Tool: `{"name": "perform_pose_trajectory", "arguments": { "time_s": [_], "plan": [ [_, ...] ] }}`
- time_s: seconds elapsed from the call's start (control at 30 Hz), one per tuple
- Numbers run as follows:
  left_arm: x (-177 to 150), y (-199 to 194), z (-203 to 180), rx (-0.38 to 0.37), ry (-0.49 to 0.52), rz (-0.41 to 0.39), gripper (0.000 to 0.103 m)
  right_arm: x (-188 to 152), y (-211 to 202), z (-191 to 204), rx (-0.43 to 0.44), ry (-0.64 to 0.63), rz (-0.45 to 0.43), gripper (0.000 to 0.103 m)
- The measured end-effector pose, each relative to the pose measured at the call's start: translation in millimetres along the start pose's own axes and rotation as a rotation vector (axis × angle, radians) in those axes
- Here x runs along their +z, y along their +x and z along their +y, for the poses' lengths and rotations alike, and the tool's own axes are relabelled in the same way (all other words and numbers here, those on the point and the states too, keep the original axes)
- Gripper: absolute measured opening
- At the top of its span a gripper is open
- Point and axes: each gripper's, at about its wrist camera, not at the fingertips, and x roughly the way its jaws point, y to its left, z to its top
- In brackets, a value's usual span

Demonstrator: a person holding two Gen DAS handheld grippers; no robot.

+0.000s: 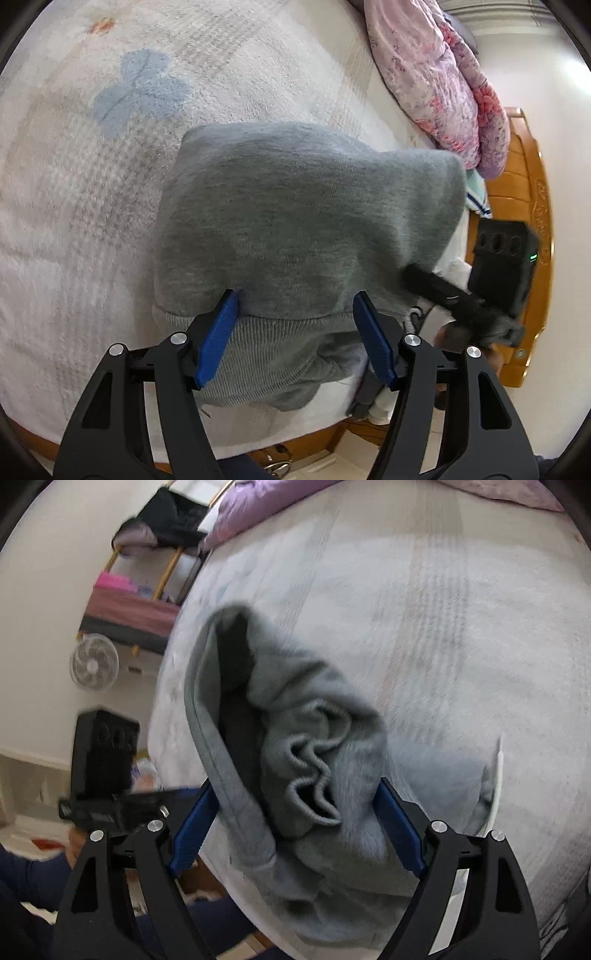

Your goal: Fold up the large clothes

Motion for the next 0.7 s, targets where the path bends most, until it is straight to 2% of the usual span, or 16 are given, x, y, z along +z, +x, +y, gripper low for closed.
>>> {"name": "perform_pose_trajectory", "arguments": {
  "time_s": [0.07, 0.1, 0.17, 0.2, 0.23, 0.27, 0.43, 0.5, 0.57, 0.7],
  "plan": [
    [-1, -5, 3, -0.017, -0.014, 0.0, 0.066, -6, 12, -4, -0.041, 0.036, 0.032, 0.08],
    [-3, -8, 6, -0.021, -0.023, 0.006, 0.066, -8, 17, -6, -0.069, 0.062, 0.042, 0.075],
    [-5, -13, 12, -0.009, -0.034, 0.02, 0.066, -11, 18, -9, -0.063, 0.136, 0.039, 0.04],
    [-6, -15, 15, -0.002, -0.034, 0.026, 0.066, -11, 15, -9, -0.048, 0.181, 0.034, 0.034],
    [-6, -17, 17, 0.0, -0.032, 0.034, 0.066, -13, 12, -7, -0.032, 0.207, 0.026, 0.023],
    [-6, -19, 18, 0.008, -0.029, 0.038, 0.066, -15, 7, -4, -0.012, 0.24, 0.016, 0.019],
    [0, -34, 15, 0.034, 0.01, 0.034, 0.066, -33, -25, 14, 0.159, 0.414, -0.018, 0.014],
    [5, -33, 7, 0.057, 0.044, 0.041, 0.066, -43, -34, 13, 0.178, 0.466, -0.018, 0.014],
    [12, -28, -3, 0.08, 0.078, 0.039, 0.071, -52, -36, -3, 0.132, 0.523, -0.024, 0.013],
    [23, -5, -13, 0.121, 0.098, 0.046, 0.072, -66, -27, -50, -0.093, 0.565, -0.023, 0.013]
  ]
}}
